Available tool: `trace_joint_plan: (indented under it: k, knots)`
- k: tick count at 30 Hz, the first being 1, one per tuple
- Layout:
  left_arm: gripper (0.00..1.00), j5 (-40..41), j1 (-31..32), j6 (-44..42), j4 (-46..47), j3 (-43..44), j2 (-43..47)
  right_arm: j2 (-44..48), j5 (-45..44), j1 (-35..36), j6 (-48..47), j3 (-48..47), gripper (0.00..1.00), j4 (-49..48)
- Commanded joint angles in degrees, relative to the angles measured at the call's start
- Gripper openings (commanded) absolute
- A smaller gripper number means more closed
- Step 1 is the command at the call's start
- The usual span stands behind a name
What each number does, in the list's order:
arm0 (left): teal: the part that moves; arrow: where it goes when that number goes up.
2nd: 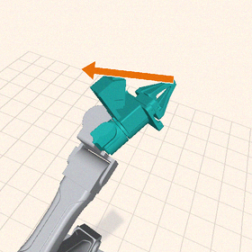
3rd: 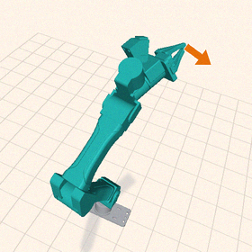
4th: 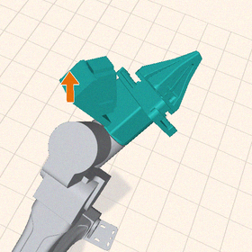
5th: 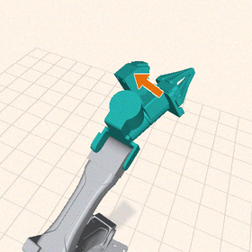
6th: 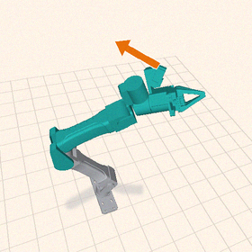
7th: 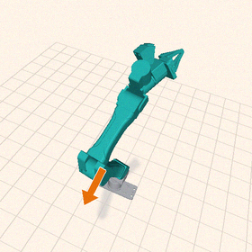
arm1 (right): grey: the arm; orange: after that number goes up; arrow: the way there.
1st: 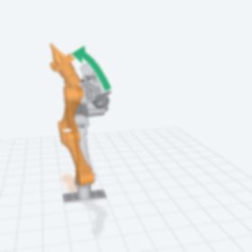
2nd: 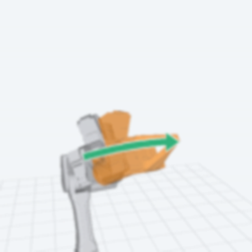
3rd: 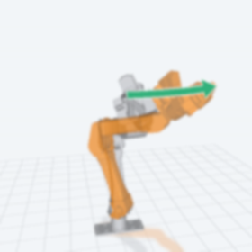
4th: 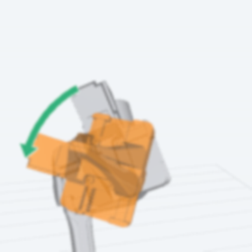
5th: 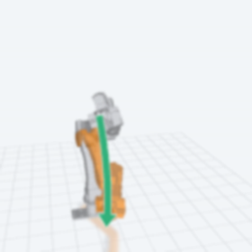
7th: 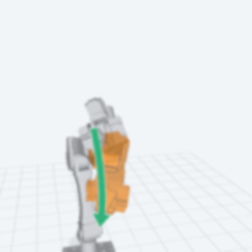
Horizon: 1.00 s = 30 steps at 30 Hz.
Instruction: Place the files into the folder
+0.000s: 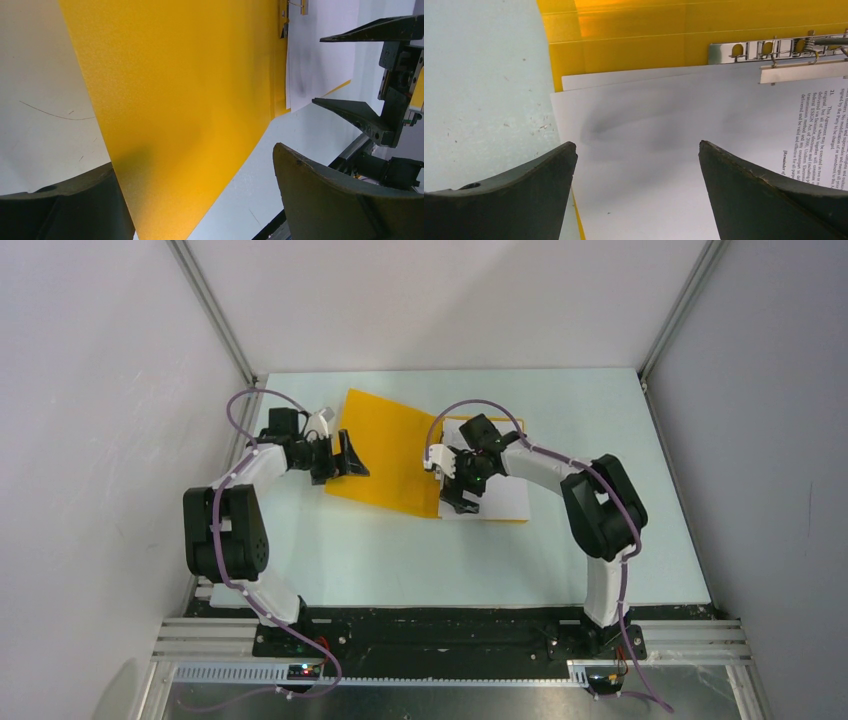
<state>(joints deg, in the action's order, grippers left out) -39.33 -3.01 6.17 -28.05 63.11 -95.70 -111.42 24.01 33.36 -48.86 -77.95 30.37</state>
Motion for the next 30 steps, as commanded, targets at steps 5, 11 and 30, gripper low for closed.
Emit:
trace_joint_plan:
  k: [5, 11, 30]
  knots:
    - [0.95, -1.7, 0.5, 0.4, 0.3, 2.2, 0.0, -1.3, -1.3, -0.1, 2.3, -3.6, 0.95, 1.4]
    - [0.95, -1.7, 0.5, 0.3, 0.3, 2.1, 0.3, 2.0, -2.0, -7.4, 13.6, -3.7, 0.97, 0.0]
    - [0.94, -1.5, 2.2, 0.1, 0.3, 2.4, -0.2, 6.1, -5.2, -21.9, 54.6, 7.9, 1.00, 6.3]
